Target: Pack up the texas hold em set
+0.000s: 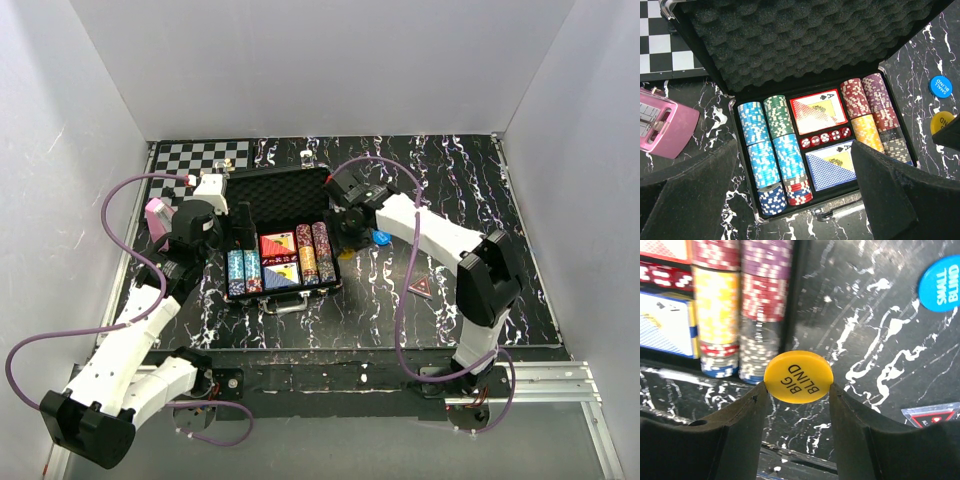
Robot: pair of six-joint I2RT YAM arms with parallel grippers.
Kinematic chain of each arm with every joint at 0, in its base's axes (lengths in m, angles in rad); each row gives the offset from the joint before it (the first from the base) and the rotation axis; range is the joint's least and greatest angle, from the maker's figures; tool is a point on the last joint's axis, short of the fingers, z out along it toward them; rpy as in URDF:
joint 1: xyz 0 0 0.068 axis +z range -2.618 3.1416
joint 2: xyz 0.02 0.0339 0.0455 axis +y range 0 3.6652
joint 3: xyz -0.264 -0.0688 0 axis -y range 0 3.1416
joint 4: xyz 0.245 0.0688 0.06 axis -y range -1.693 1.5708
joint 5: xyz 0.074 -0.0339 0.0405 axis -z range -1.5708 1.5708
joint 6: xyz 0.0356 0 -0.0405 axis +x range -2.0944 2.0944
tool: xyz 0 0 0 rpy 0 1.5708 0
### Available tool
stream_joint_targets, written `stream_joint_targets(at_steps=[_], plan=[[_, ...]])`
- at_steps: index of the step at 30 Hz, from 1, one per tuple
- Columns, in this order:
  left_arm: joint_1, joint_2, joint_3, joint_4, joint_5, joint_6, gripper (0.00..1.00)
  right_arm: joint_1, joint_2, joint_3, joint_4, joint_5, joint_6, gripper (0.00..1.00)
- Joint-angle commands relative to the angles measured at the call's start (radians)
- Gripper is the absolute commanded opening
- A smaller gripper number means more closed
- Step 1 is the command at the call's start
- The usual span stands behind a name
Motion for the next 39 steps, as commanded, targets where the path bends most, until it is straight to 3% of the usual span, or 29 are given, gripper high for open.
stream_joint_targets(at_steps=[1, 15, 26, 39], plan=[[-0.001, -0.028, -0.010, 0.011, -0.004, -0.005, 0.98, 0.057, 0.039, 0.126, -0.052, 0.010, 0.012, 0.54], [-0.001, -0.035, -0.010, 0.011, -0.025, -0.009, 0.98, 0.196, 0.319, 0.453, -0.096, -0.042, -0.007, 0.54], [-0.001, -0.031, -0.012, 0.011, -0.022, -0.011, 0.98, 0.233, 0.442, 0.512, -0.098, -0.044, 0.001, 0.54], [-0.001, -0.031, -0.013, 0.011, -0.027, -0.009, 0.98, 0.233, 0.485, 0.460, -0.059, -0.068, 0.005, 0.54]])
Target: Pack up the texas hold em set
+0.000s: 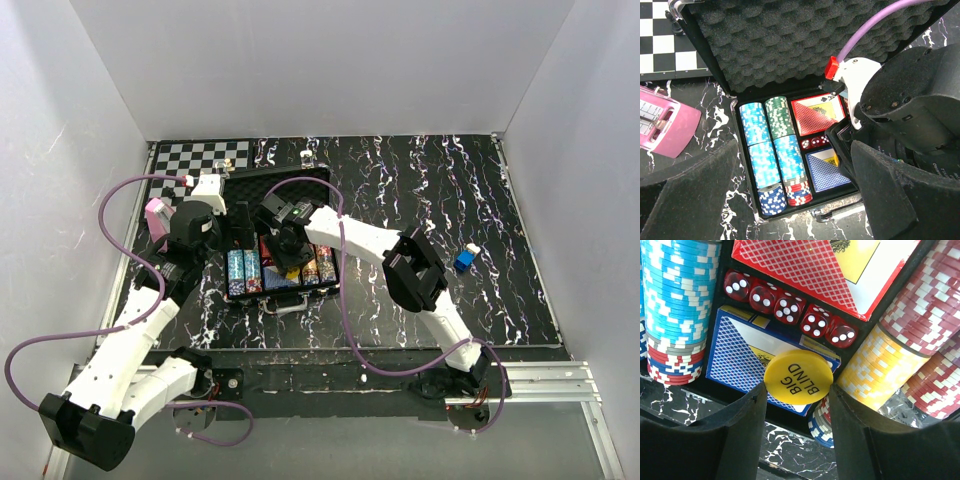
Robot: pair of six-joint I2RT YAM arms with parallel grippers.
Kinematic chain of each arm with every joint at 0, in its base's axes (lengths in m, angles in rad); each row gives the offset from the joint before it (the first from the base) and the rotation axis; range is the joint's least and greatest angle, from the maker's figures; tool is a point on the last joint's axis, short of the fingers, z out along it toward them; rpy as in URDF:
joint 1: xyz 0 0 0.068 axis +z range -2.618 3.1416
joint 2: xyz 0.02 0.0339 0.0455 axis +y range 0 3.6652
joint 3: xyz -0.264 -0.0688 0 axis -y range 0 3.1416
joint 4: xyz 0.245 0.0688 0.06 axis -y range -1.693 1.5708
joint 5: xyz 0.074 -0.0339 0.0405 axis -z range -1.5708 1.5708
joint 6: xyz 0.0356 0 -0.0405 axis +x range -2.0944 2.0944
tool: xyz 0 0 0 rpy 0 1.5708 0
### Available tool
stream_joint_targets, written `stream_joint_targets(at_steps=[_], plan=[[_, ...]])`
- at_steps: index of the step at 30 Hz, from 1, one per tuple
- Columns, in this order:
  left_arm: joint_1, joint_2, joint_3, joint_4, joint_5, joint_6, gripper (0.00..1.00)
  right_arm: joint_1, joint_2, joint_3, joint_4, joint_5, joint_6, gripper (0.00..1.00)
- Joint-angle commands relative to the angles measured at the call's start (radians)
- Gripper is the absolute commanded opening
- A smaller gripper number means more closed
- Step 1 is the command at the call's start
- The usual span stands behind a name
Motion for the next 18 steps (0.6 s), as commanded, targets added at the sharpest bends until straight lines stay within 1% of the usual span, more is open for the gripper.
stream_joint_targets(at_steps=[1, 6, 11, 18], plan=[[-0.001, -0.018, -0.011, 0.011, -0.014, 0.001, 0.98, -0.003, 0.034, -0.014, 0.005, -0.013, 0.008, 0.54], [-0.001, -0.018, -0.010, 0.011, -0.014, 0.001, 0.98, -0.005, 0.033, 0.035, -0.004, 0.007, 0.006, 0.54], [-0.001, -0.016, -0.010, 0.011, -0.014, -0.001, 0.98, -0.012, 0.074, 0.113, -0.042, 0.016, 0.000, 0.55], [-0.001, -0.016, -0.010, 0.011, -0.014, 0.002, 0.98, -0.032, 0.094, 0.150, -0.050, 0.048, -0.005, 0.56]])
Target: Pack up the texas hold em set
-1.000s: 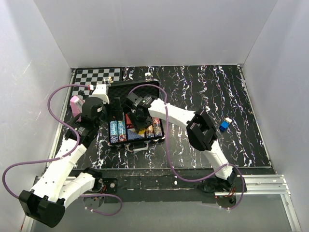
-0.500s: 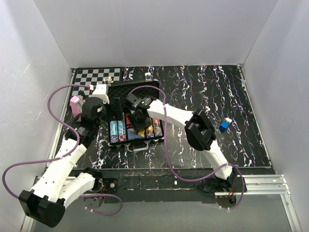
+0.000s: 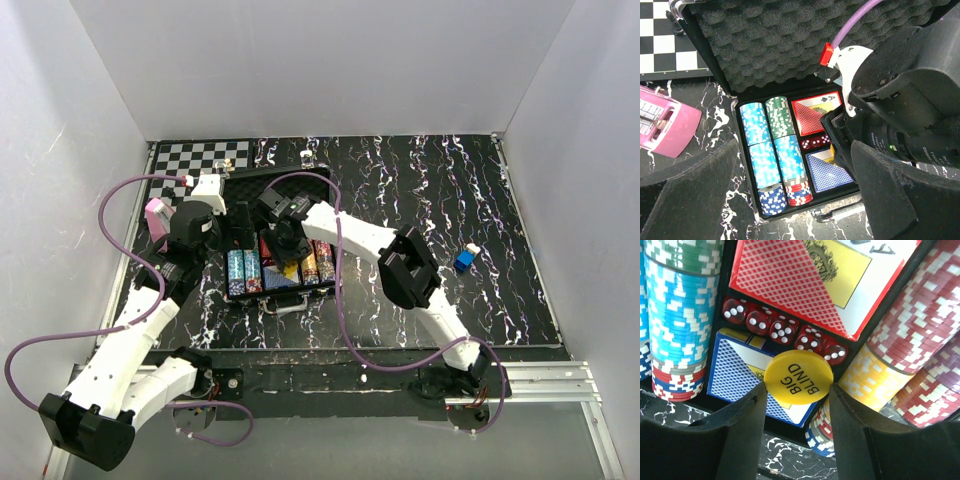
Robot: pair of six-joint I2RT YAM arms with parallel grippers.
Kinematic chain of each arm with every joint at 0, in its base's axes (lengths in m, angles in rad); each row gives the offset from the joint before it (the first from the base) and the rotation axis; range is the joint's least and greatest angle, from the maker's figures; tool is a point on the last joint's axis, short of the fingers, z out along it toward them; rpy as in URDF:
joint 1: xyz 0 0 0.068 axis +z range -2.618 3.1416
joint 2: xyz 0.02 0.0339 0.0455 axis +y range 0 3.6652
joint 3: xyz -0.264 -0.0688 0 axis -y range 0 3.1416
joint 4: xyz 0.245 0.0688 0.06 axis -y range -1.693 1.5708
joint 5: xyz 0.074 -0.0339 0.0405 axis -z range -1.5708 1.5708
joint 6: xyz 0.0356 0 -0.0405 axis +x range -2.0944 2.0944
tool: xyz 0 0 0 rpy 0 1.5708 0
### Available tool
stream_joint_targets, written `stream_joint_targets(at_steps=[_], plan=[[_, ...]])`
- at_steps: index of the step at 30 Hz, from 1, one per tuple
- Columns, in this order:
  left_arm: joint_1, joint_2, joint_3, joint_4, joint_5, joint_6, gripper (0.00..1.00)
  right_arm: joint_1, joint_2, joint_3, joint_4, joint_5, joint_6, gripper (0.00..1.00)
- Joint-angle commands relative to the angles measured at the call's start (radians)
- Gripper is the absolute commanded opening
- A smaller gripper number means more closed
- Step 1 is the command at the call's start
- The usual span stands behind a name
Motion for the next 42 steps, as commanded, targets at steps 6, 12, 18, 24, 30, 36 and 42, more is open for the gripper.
stream_joint_targets(at_steps=[6, 12, 18, 24, 30, 36, 42], plan=[[-0.001, -0.013, -0.010, 0.011, -0.010, 0.002, 0.98, -0.047, 0.057, 0.100, 0.013, 0.059, -0.008, 0.56], [-0.001, -0.008, -0.010, 0.011, -0.007, 0.001, 0.98, -0.076, 0.091, 0.165, 0.021, 0.068, -0.018, 0.57], [-0.001, -0.004, -0.010, 0.011, -0.006, 0.001, 0.98, -0.088, 0.102, 0.169, 0.042, 0.090, -0.031, 0.57], [-0.001, -0.002, -0.008, 0.011, -0.006, -0.001, 0.98, -0.093, 0.114, 0.174, 0.050, 0.105, -0.031, 0.61], [-0.001, -0.001, -0.010, 0.011, -0.004, 0.001, 0.98, -0.091, 0.108, 0.175, 0.075, 0.122, -0.027, 0.69], [-0.001, -0.001, -0.008, 0.011, -0.003, 0.001, 0.98, -0.093, 0.085, 0.166, 0.084, 0.102, -0.033, 0.84], [-0.001, -0.024, -0.013, 0.015, -0.015, -0.008, 0.98, -0.091, 0.001, 0.120, 0.124, 0.082, -0.048, 0.89]])
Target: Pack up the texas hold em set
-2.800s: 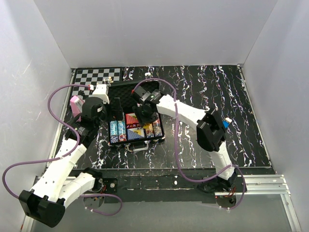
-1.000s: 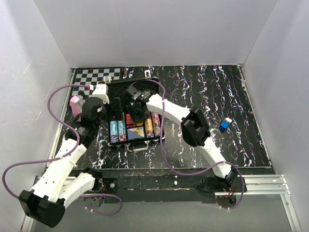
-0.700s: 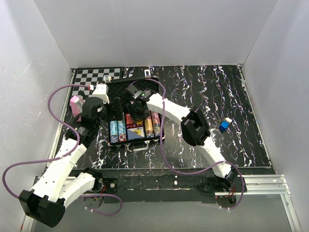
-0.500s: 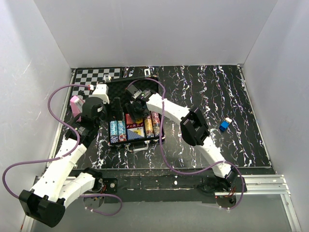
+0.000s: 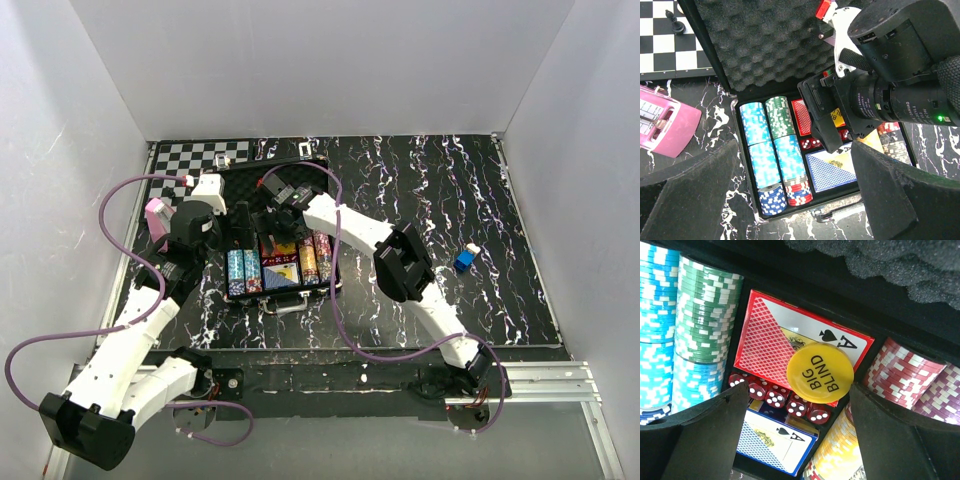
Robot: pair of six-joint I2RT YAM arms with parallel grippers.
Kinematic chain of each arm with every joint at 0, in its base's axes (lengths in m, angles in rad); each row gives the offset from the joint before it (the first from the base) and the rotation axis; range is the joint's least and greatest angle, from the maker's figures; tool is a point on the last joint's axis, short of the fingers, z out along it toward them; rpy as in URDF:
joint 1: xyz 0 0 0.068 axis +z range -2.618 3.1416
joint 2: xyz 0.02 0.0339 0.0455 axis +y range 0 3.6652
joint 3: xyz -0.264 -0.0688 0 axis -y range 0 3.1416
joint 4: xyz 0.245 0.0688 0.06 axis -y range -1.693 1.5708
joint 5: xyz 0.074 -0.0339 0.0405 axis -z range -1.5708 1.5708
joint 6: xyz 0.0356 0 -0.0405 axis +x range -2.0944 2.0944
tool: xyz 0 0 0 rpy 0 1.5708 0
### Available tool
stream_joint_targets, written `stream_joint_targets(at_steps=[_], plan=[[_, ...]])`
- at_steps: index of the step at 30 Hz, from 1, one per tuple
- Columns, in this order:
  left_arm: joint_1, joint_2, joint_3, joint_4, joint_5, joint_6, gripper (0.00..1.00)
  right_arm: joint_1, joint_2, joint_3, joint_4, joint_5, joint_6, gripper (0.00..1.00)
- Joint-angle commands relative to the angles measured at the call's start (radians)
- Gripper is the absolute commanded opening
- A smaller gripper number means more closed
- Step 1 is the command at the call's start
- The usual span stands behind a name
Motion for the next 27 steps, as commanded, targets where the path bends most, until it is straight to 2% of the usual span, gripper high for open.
stream_joint_targets(at_steps=[1, 9, 22, 27], plan=[[-0.001, -0.040, -0.018, 0.018, -0.021, -0.012, 0.98, -0.028, -0.117, -0.034, 0.041, 0.054, -0.048, 0.90], [0.000, -0.162, -0.062, 0.063, -0.098, -0.025, 0.98, -0.016, -0.255, -0.107, 0.090, 0.027, -0.105, 0.98], [0.000, -0.102, -0.051, 0.055, -0.041, -0.031, 0.98, -0.016, -0.228, -0.143, 0.150, -0.012, -0.099, 0.98], [0.000, -0.102, -0.050, 0.057, -0.043, -0.032, 0.98, -0.015, -0.291, -0.207, 0.192, 0.008, -0.100, 0.98]])
